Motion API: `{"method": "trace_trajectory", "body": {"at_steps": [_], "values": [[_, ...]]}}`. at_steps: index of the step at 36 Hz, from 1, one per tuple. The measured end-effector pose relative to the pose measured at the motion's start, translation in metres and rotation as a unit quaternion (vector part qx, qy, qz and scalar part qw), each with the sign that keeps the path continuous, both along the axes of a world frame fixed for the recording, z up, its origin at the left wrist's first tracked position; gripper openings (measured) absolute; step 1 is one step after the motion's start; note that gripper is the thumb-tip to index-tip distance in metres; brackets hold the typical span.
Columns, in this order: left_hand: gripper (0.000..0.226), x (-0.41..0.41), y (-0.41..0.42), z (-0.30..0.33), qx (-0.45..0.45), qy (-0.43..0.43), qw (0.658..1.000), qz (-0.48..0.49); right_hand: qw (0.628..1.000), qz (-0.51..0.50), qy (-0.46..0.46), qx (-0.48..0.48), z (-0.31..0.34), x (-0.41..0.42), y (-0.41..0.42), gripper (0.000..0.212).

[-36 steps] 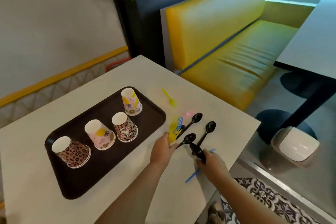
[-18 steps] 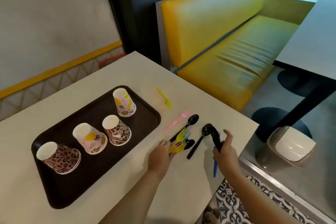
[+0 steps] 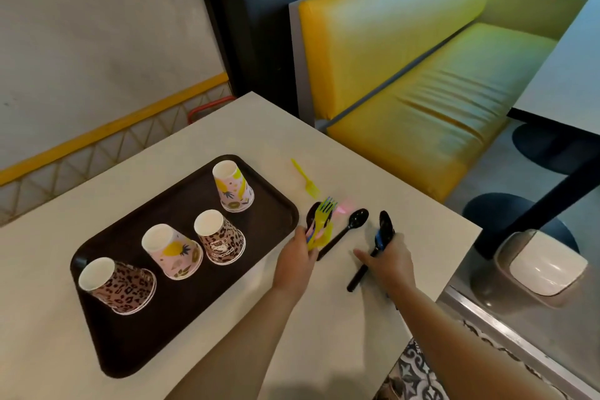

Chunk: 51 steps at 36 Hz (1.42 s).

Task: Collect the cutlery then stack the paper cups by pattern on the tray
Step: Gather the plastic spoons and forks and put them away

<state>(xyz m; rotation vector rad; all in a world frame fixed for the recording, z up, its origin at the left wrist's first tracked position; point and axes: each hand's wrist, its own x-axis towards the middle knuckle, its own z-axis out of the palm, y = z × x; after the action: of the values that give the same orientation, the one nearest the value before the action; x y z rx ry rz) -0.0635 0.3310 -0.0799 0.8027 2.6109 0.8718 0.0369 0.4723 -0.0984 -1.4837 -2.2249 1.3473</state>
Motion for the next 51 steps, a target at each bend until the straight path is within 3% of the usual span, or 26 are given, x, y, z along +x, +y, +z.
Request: {"method": "trace_trajectory", "body": {"at_steps": [8, 17, 22, 29, 34, 39, 43, 51], "values": [[0.028, -0.005, 0.024, 0.003, 0.02, -0.014, 0.999, -0.024, 0.995, 0.04, -0.058, 0.071, 0.0, 0.004, 0.006, 0.028], [0.057, -0.002, 0.051, -0.008, -0.079, -0.004, 0.996, -0.051, 0.994, 0.052, -0.064, 0.072, -0.006, 0.012, 0.025, 0.026], [0.061, 0.004, 0.061, -0.011, -0.134, 0.007, 0.99, -0.048, 0.995, 0.067, -0.029, 0.074, -0.006, 0.012, 0.049, 0.015], [0.067, -0.002, 0.072, -0.015, -0.141, 0.046, 0.988, -0.052, 0.993, 0.106, 0.051, 0.022, 0.005, -0.01, 0.087, 0.009], [0.056, -0.008, 0.078, -0.014, -0.18, 0.041, 0.982, -0.028, 0.981, 0.18, 0.038, 0.053, 0.008, -0.034, 0.114, 0.015], [0.048, -0.017, 0.077, -0.005, -0.162, 0.022, 0.986, 0.023, 0.956, 0.257, -0.012, 0.138, 0.011, -0.067, 0.132, 0.018], [0.045, -0.023, 0.078, -0.001, -0.169, 0.021, 0.983, 0.066, 0.943, 0.321, 0.0, 0.089, 0.02, -0.103, 0.137, 0.015], [0.048, -0.027, 0.079, -0.008, -0.204, -0.021, 0.975, 0.088, 0.835, 0.528, 0.054, 0.142, 0.025, -0.182, 0.133, 0.022]]}}
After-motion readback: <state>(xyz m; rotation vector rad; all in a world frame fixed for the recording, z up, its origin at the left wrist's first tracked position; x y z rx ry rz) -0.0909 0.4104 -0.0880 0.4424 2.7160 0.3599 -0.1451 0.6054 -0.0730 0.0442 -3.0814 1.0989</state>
